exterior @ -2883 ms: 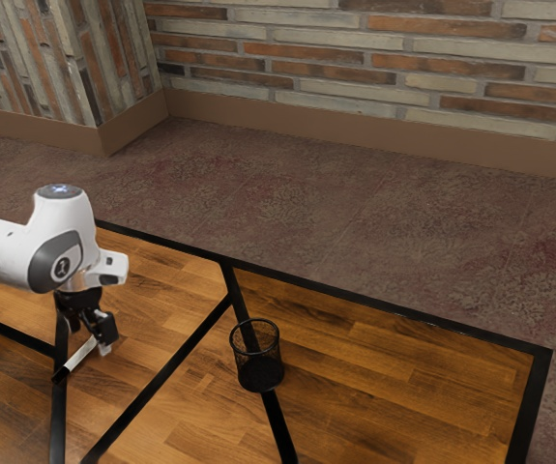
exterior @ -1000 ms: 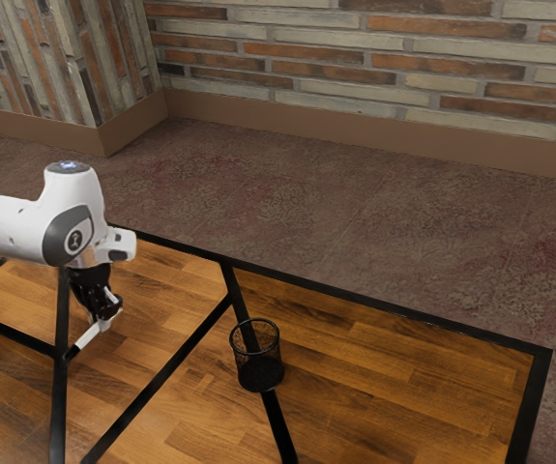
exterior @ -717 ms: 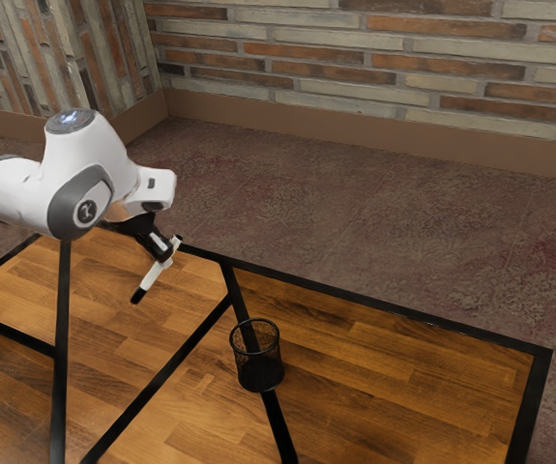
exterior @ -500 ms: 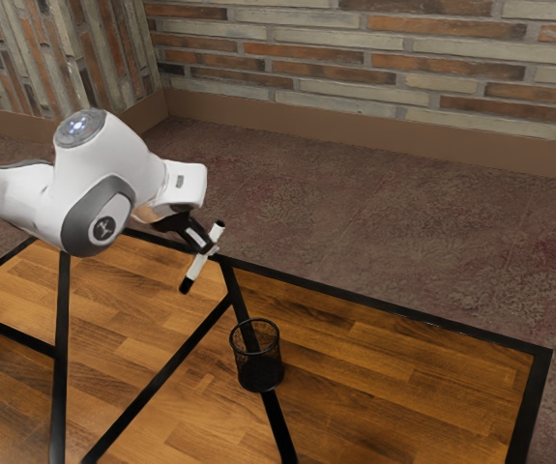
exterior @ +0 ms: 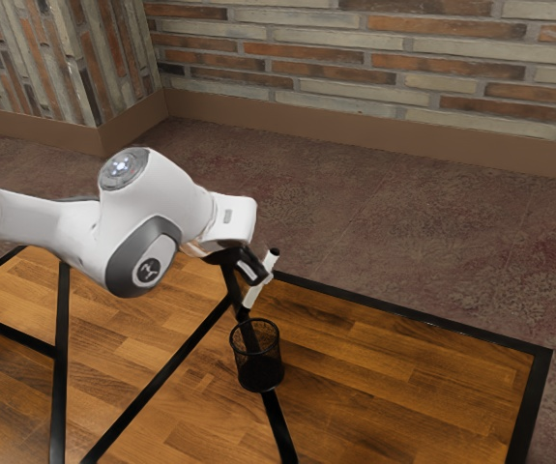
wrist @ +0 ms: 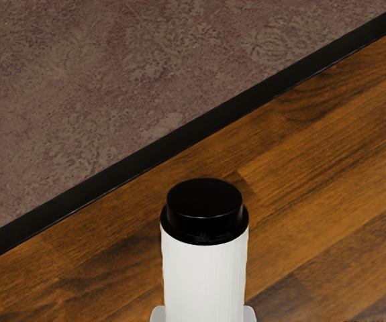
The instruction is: Put the marker into the pen holder.
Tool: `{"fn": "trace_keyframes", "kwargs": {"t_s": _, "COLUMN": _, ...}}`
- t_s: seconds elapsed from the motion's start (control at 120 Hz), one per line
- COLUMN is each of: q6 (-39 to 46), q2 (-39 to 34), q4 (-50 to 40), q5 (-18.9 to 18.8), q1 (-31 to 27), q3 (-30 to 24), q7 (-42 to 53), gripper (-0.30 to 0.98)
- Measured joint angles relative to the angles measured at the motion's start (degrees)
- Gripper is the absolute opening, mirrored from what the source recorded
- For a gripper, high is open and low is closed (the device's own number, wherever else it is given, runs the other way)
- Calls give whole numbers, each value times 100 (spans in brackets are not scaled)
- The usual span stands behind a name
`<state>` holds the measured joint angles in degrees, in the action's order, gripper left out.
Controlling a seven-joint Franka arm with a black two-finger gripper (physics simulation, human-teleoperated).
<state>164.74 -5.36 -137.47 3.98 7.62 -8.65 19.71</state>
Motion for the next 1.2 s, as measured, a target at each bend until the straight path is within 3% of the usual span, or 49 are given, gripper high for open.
{"fn": "trace_keyframes", "kwargs": {"t_s": 0.492, "q6": 214, "q2": 532, "q4": 26, "q5": 94, "q1": -91, "q3": -325, "q7": 71, "gripper": -4}}
{"fn": "trace_keyframes", "kwargs": {"t_s": 0.633, "q6": 228, "q2": 579, "q4": 32, "q5": 97, "q1": 232, "q3": -28, "q7": 88, "gripper": -4}}
{"fn": "trace_keyframes", "kwargs": {"t_s": 0.8, "q6": 213, "q2": 594, "q4": 34, "q5": 125, "q1": 126, "q3": -155, "q7": 99, "gripper": 32}}
{"fn": "trace_keyframes", "kwargs": {"t_s": 0.95, "q6": 139, "q2": 594, "q4": 80, "q5": 186, "q1": 126, "q3": -157, "q7": 88, "gripper": 51}}
{"fn": "trace_keyframes", "kwargs": {"t_s": 1.0, "q6": -256, "q2": 594, "q4": 414, "q5": 244, "q1": 204, "q3": -72, "q7": 46, "gripper": 54}}
{"fn": "trace_keyframes", "kwargs": {"t_s": 1.083, "q6": -1843, "q2": 929, "q4": 2153, "q5": 95, "q1": 578, "q3": 422, "q7": -137, "gripper": 59}}
{"fn": "trace_keyframes", "kwargs": {"t_s": 1.15, "q6": -3278, "q2": 1030, "q4": 3669, "q5": -58, "q1": 404, "q3": 733, "q7": -341, "gripper": 61}}
{"fn": "trace_keyframes", "kwargs": {"t_s": 1.2, "q6": -4165, "q2": 1025, "q4": 4267, "q5": -135, "q1": 193, "q3": 1039, "q7": -476, "gripper": 63}}
